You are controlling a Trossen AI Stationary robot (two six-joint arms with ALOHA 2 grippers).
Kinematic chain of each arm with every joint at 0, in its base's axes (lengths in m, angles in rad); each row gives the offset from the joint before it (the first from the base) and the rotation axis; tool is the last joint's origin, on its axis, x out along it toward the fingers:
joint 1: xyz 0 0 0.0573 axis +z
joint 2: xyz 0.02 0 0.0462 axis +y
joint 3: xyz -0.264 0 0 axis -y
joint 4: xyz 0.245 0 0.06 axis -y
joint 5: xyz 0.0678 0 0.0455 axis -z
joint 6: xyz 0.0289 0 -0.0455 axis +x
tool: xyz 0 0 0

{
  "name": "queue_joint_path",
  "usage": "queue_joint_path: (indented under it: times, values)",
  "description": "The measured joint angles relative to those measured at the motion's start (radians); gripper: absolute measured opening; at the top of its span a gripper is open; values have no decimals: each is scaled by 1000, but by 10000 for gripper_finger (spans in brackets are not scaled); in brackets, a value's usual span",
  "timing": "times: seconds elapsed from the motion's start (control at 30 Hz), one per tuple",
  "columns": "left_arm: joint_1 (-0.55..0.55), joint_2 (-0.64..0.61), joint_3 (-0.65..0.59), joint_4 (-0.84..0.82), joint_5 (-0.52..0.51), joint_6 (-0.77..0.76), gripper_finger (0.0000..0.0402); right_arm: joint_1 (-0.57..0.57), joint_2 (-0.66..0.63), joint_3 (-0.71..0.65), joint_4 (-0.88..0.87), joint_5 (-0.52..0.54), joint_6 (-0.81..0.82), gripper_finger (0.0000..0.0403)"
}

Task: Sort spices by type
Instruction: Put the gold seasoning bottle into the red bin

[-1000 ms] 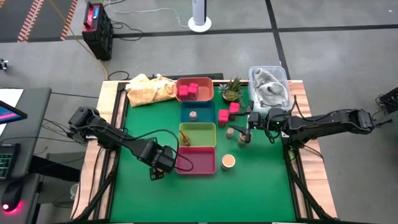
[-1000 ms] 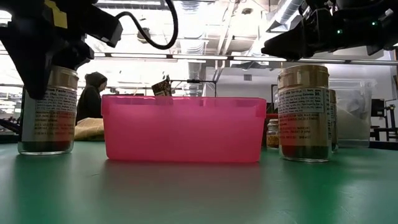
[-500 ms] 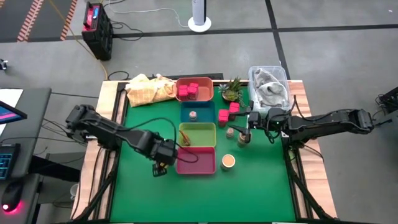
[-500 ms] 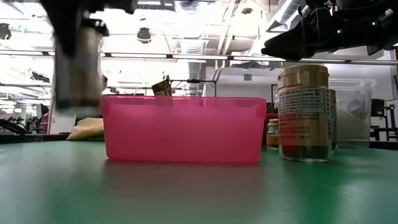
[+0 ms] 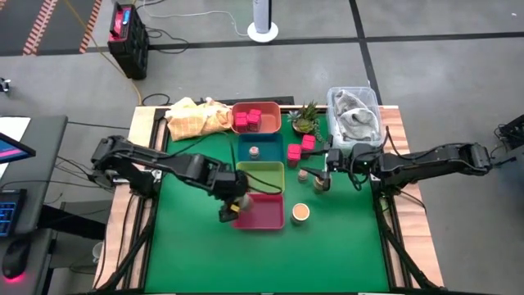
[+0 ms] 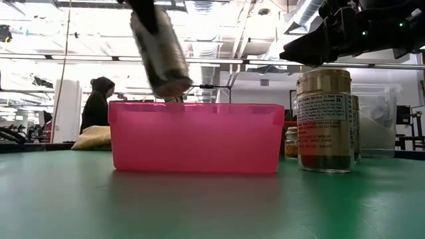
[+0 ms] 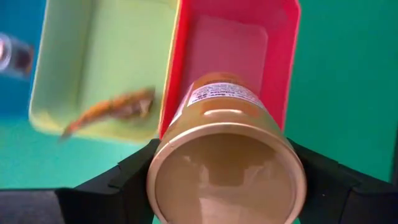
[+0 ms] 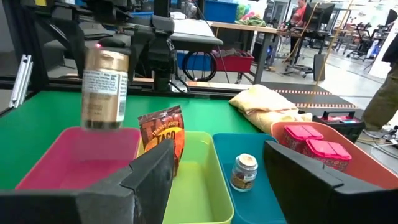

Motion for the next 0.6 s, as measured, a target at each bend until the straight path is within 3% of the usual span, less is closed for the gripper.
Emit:
queue_joint_path:
  times: [0.23, 0.6]
  values:
    - [12, 98, 0, 37, 46, 137, 278, 0, 0, 0, -1, 0, 0, 276]
    - [15, 185, 0, 43, 77, 151, 283, 0, 0, 0, -5, 0, 6, 276]
